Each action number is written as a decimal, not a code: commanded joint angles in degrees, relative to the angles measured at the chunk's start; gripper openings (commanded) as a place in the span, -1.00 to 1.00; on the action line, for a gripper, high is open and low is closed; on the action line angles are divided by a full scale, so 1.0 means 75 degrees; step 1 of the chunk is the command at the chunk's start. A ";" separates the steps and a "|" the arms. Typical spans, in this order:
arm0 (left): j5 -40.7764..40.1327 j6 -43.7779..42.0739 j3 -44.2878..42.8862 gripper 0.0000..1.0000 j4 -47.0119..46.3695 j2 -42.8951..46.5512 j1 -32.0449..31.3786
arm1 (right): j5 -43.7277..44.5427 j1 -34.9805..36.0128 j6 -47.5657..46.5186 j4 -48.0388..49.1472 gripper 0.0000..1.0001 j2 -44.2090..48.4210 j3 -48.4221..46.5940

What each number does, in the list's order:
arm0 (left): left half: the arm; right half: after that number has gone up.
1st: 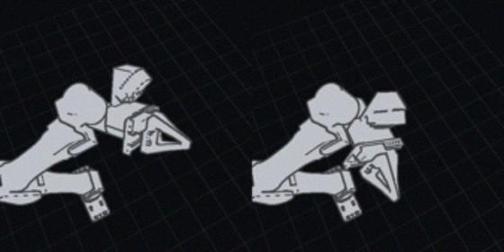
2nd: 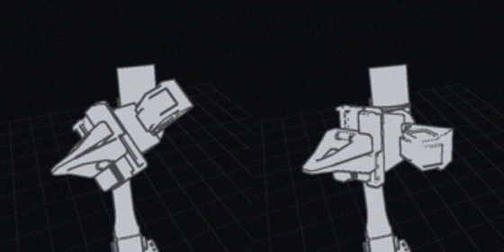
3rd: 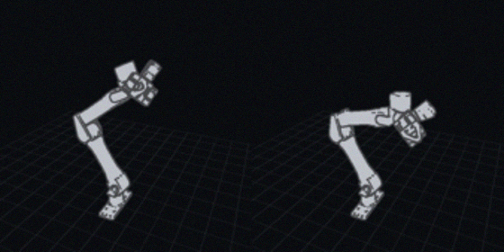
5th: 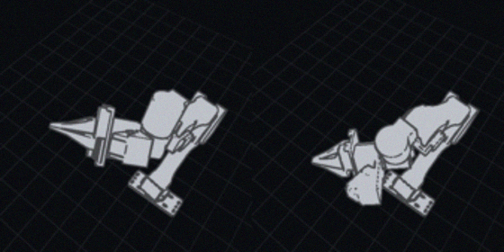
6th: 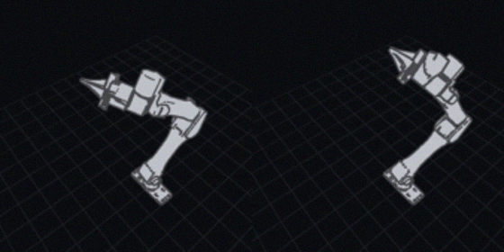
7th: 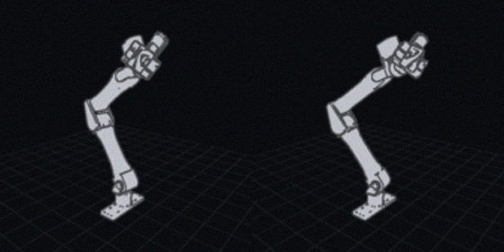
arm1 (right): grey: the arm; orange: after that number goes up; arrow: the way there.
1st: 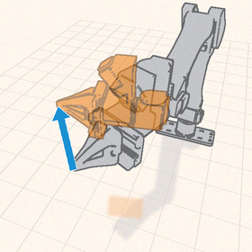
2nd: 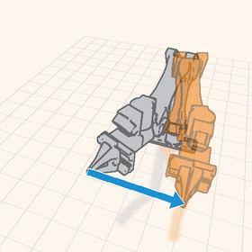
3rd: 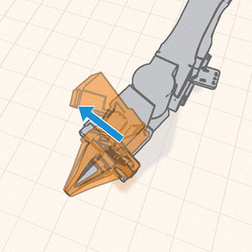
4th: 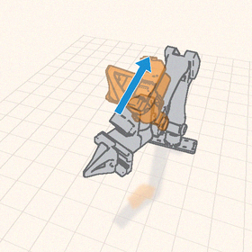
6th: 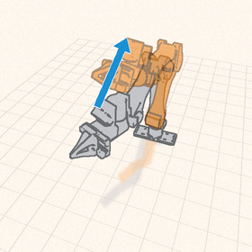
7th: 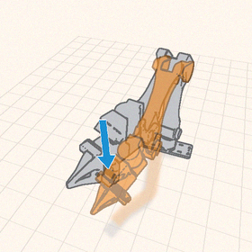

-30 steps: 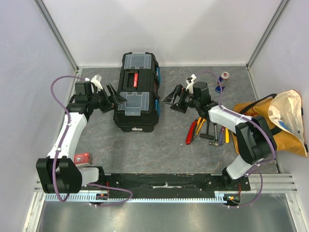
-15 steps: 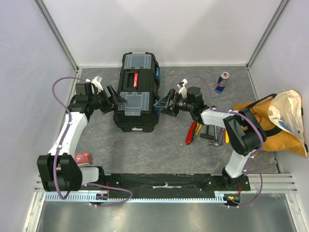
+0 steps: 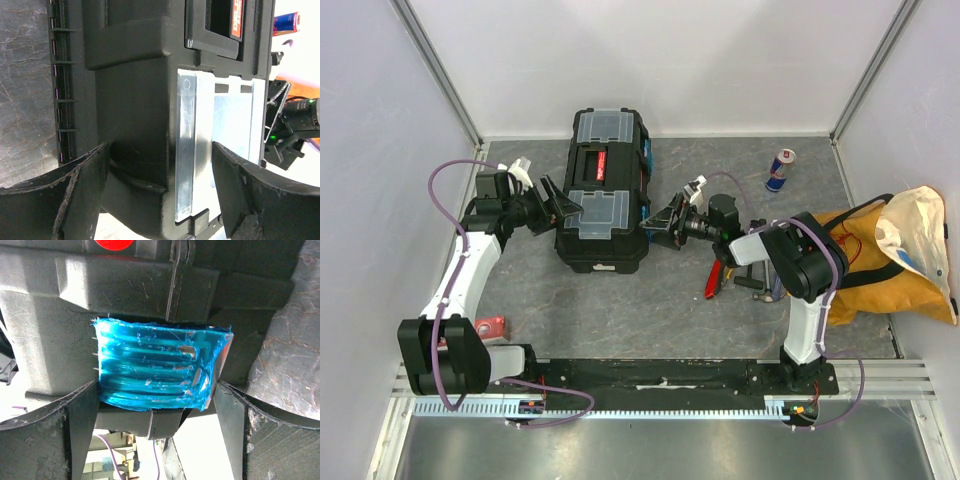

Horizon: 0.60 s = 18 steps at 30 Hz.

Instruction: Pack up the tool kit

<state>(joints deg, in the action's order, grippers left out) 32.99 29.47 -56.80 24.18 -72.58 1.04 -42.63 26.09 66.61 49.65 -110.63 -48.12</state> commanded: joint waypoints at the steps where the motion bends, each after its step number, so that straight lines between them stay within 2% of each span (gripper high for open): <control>1: 0.0640 0.0172 0.0225 0.68 0.0010 -0.0354 -0.0150 | -0.0748 0.0084 0.1112 0.2657 0.96 -0.0588 -0.0017; 5: 0.0921 0.0160 0.0248 0.68 -0.0095 -0.0378 -0.0150 | -0.0878 0.0131 0.3137 0.5524 0.96 -0.1372 -0.0357; 7: 0.0980 0.0160 0.0260 0.68 -0.0131 -0.0401 -0.0150 | -0.0925 0.0189 0.3948 0.6479 0.96 -0.1724 -0.0626; 16: 0.1144 0.0078 0.0319 0.69 -0.0131 -0.0565 -0.0209 | -0.1101 0.0354 0.3565 0.6225 0.96 -0.1586 -0.0897; 18: 0.1121 0.0008 0.0331 0.69 -0.0073 -0.0589 -0.0232 | -0.1124 0.0354 0.3494 0.6096 0.82 -0.1597 -0.0943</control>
<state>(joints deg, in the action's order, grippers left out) 35.14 29.43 -56.60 21.52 -74.26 1.72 -49.87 26.02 92.14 71.92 -123.72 -51.27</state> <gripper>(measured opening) 0.848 0.969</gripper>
